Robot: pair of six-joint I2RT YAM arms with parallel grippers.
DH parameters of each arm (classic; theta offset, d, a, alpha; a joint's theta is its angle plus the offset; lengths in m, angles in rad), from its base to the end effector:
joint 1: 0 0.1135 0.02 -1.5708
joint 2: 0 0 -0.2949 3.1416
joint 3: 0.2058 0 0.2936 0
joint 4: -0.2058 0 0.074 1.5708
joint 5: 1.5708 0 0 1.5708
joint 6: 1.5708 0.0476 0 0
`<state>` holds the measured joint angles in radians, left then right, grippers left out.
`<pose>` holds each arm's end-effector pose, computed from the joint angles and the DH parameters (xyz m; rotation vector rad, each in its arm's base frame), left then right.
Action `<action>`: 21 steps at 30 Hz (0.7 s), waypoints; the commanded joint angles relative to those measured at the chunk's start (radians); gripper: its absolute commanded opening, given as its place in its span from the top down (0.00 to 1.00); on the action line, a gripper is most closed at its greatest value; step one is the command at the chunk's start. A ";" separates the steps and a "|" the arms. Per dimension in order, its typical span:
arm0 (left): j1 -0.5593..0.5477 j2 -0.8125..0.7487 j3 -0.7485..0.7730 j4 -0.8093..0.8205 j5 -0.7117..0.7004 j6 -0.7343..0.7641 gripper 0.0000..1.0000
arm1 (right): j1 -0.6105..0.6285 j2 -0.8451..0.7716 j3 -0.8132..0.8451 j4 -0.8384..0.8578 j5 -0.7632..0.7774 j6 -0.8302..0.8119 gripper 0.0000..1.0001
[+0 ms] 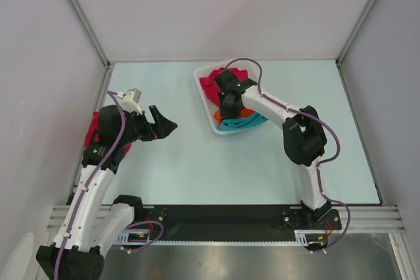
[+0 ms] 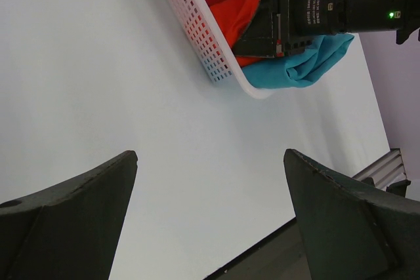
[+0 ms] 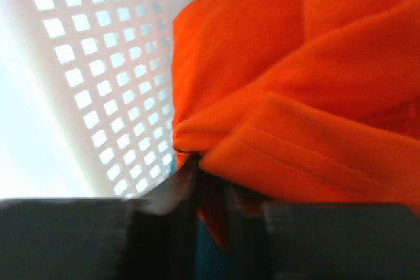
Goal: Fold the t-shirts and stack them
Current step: Grab crumpled tshirt from bin with the right arm
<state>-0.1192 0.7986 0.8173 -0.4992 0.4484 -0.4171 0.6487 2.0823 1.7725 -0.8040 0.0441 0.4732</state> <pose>0.2002 -0.0448 0.3361 -0.0241 2.0929 -0.7890 0.4077 0.3064 0.2311 -0.2242 2.7082 0.2854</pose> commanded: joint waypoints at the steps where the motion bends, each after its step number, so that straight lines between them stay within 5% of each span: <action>1: 0.010 0.001 0.010 0.025 0.007 0.005 0.00 | 0.012 0.001 0.001 0.009 -0.018 0.002 1.00; 11: 0.010 0.007 0.011 0.033 0.021 -0.002 0.01 | 0.025 -0.087 0.131 -0.049 0.180 -0.056 1.00; 21: 0.012 0.001 0.002 0.036 0.018 -0.005 0.01 | 0.123 -0.065 0.706 -0.333 0.362 -0.117 1.00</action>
<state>-0.1192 0.8051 0.8173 -0.4953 0.4500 -0.4175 0.6960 2.0731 2.3138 -1.0252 0.3069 0.3904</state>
